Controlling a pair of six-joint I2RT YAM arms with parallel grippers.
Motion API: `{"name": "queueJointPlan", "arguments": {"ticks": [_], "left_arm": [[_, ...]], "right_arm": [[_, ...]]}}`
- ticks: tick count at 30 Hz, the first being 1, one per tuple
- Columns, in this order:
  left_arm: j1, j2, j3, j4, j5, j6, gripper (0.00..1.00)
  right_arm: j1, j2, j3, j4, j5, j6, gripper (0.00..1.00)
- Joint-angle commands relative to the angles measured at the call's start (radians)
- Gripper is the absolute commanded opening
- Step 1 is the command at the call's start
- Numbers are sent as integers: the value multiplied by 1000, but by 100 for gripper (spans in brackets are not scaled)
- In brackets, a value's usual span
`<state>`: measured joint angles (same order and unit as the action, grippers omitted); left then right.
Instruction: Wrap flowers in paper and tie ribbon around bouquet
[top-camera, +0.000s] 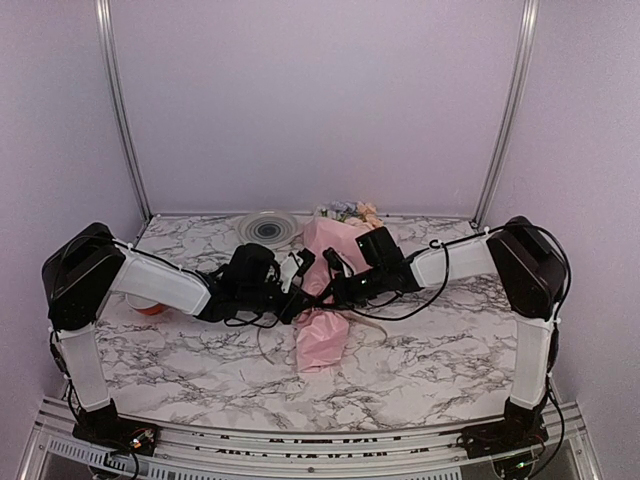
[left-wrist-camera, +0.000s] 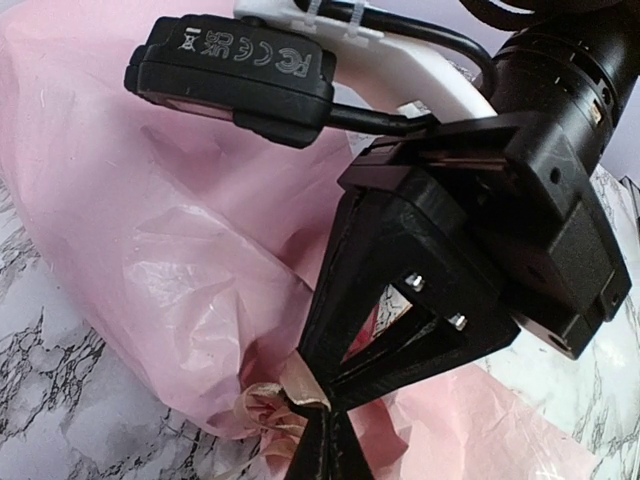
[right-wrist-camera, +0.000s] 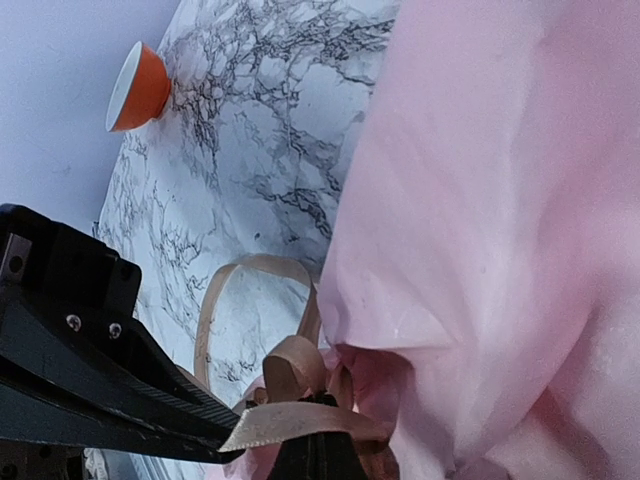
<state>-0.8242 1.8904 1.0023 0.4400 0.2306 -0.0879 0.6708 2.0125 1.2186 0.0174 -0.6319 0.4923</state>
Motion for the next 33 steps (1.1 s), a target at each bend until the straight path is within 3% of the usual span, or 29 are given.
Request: {"name": "queueJointPlan", "arguments": {"ticks": [1,12,16,25,29,33], "left_arm": [[-8,29,-30,62,22,-14,0],[-13,77,-26,62,-22,-3,0],[-13,86,-26,61,-34,2,0],[-13,92,-24,57,-48,9,0],[-13,92,-25,56,-49,6,0],[-13,86,-27,58,-59,1,0]], "right_arm": [[-4,11,2,55,22,39,0],[-14,-21,-40,64,-12,61,0],[-14,-53,-53,43,-16,48,6],[-17,-136,-39,-168,-93,-65,8],[-45,-166,29,-271,-110,-172,9],[-89,-70,191,-360,-121,-280,9]]}}
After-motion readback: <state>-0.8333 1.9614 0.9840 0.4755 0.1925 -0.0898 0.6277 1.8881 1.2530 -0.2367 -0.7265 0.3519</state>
